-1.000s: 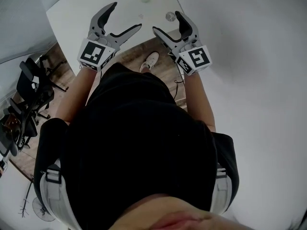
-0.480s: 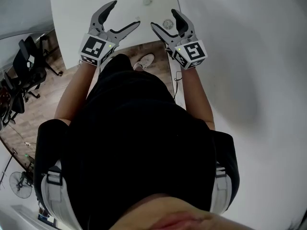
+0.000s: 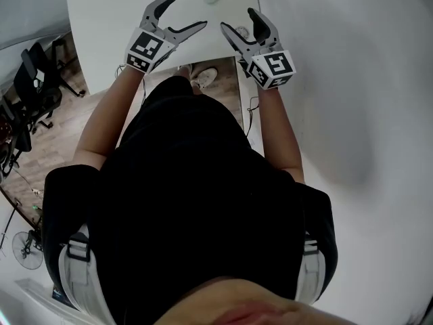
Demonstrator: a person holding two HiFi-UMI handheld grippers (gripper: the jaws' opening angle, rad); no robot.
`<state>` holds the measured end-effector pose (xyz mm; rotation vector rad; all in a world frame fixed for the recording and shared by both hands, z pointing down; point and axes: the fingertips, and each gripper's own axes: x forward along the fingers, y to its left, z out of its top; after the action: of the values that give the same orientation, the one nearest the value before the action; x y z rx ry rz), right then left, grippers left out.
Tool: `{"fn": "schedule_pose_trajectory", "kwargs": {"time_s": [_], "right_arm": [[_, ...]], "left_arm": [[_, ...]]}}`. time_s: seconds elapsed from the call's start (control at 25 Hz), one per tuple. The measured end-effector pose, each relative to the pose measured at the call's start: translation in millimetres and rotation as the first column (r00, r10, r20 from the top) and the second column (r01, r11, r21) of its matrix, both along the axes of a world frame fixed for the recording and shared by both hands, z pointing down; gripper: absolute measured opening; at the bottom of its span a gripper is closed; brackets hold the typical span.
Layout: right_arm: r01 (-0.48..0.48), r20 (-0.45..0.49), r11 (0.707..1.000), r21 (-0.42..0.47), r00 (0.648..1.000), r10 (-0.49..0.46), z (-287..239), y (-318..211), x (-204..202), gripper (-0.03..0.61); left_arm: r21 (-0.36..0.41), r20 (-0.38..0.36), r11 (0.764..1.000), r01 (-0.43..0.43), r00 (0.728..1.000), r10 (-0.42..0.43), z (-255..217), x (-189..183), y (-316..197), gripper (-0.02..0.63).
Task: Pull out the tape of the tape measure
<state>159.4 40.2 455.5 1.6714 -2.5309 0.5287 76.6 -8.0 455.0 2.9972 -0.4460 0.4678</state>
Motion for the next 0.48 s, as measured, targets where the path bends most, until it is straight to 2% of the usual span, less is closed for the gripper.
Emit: {"fn": "schedule_pose_trajectory", "kwargs": {"time_s": [0.12, 0.28, 0.48], "right_arm": [[-0.014, -0.006, 0.999, -0.034, 1.000, 0.014, 12, -15, 2, 0.334], [-0.024, -0.016, 0.997, -0.076, 1.000, 0.023, 30, -30, 2, 0.333], [-0.032, -0.025, 0.993, -0.111, 0.999, 0.030, 50, -38, 5, 0.330]], "left_arm": [[-0.049, 0.016, 0.998, -0.027, 0.999, 0.028, 24, 8, -16, 0.436], [-0.061, 0.073, 0.996, -0.062, 0.995, 0.067, 55, 16, -31, 0.436], [-0.088, 0.094, 0.993, -0.085, 0.991, 0.093, 79, 26, -38, 0.436]]}}
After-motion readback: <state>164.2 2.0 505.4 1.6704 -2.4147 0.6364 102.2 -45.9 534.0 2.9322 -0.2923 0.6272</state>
